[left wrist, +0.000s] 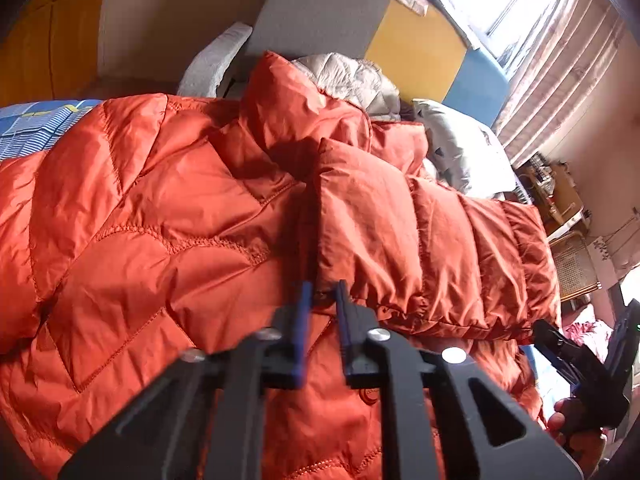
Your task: Fold large clothes
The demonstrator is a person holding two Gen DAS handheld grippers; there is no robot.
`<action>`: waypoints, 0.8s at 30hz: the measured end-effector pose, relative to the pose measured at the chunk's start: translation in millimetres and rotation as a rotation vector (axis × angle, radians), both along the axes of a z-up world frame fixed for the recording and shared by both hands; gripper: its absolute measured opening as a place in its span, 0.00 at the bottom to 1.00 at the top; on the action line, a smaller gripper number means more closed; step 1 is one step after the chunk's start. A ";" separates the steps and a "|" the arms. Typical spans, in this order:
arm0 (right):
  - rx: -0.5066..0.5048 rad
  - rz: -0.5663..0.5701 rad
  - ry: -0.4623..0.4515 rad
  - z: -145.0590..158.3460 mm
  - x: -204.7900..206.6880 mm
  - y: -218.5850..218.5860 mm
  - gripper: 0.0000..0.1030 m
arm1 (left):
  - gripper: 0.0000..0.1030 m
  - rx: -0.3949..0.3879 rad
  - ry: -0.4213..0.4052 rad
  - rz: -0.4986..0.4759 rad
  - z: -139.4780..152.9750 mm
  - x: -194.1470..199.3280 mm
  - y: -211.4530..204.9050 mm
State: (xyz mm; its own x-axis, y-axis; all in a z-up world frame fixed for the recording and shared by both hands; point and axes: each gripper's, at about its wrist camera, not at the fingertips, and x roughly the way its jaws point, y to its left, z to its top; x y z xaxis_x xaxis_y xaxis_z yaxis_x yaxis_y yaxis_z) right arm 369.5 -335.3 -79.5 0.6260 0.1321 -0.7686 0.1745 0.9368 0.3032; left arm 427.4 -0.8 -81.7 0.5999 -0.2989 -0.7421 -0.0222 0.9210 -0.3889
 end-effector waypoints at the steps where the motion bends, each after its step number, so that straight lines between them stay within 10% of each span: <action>1: 0.001 -0.002 0.000 0.1 0.1 0.1 0.87 | 0.03 -0.004 -0.009 -0.001 1.1 -1.2 1.6; 24: 0.108 0.155 -0.069 37.8 -14.1 36.5 0.80 | 0.01 0.076 -0.017 0.124 -1.1 -42.6 68.6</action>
State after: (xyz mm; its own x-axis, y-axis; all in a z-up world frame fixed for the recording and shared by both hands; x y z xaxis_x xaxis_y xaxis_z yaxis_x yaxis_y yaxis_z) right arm 355.4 -298.8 -41.7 0.6423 0.3108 -0.7007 0.0057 0.9121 0.4098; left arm 384.7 67.8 -82.8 0.6416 -0.1647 -0.7491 -0.1320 0.9384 -0.3194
